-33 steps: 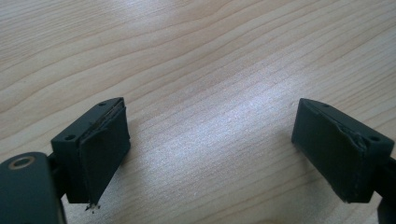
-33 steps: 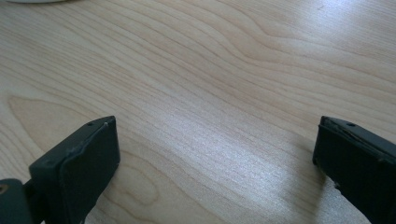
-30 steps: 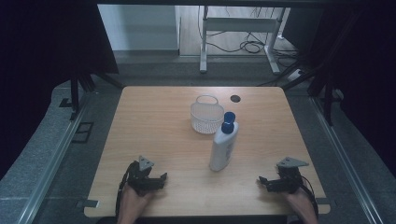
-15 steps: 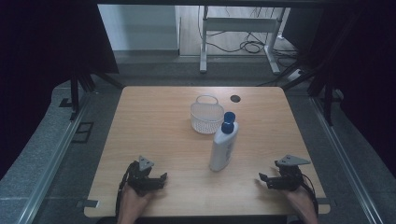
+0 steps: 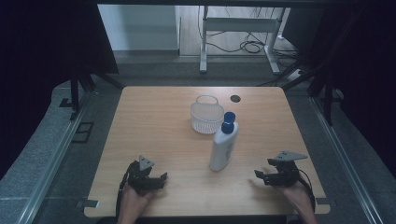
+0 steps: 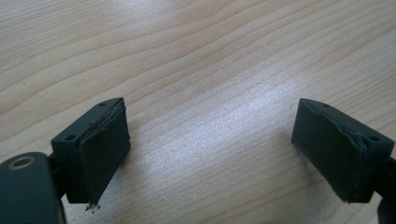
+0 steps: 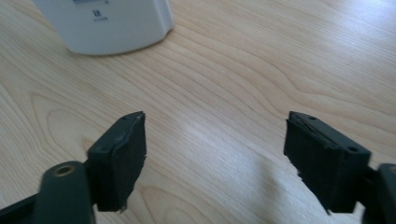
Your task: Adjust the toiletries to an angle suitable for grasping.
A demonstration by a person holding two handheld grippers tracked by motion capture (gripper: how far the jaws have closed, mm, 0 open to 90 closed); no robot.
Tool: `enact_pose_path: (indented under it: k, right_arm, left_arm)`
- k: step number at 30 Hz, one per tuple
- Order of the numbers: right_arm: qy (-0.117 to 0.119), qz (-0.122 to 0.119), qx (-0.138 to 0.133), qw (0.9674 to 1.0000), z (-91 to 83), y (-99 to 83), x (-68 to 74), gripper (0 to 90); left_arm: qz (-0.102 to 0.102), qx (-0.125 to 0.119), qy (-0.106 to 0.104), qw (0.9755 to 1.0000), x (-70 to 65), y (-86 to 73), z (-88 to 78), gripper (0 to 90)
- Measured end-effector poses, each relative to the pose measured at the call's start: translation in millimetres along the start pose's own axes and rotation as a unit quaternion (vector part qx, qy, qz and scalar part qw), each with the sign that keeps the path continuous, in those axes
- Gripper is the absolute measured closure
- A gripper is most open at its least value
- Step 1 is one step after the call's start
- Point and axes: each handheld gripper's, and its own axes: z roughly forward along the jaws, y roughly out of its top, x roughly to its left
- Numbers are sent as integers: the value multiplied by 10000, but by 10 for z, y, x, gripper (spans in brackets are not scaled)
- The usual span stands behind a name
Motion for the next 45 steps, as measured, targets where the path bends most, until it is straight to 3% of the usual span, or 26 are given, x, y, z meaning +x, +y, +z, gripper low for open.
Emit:
enact_pose_path:
  k: [12,16,17,18,25,45]
  right_arm:
    - [166,-170,176,9996,142,152,99,474]
    - [241,-203,112,9994,182,238,84,632]
    - [241,-203,112,9994,182,238,84,632]
    - [288,-199,83,9994,211,273,83,707]
    - [328,-296,89,9990,332,372,84,864]
    - [326,-357,155,9987,850,674,-14,893]
  left_arm:
    - [-4,13,22,10000,-3,2,0,109]
    - [-6,13,26,10000,-4,3,1,109]
    - [-6,12,29,10000,-4,4,1,109]
    - [-5,11,30,10000,-5,4,1,109]
    - [-21,11,32,10000,-7,4,2,109]
    - [-10,19,43,10000,-7,4,2,109]
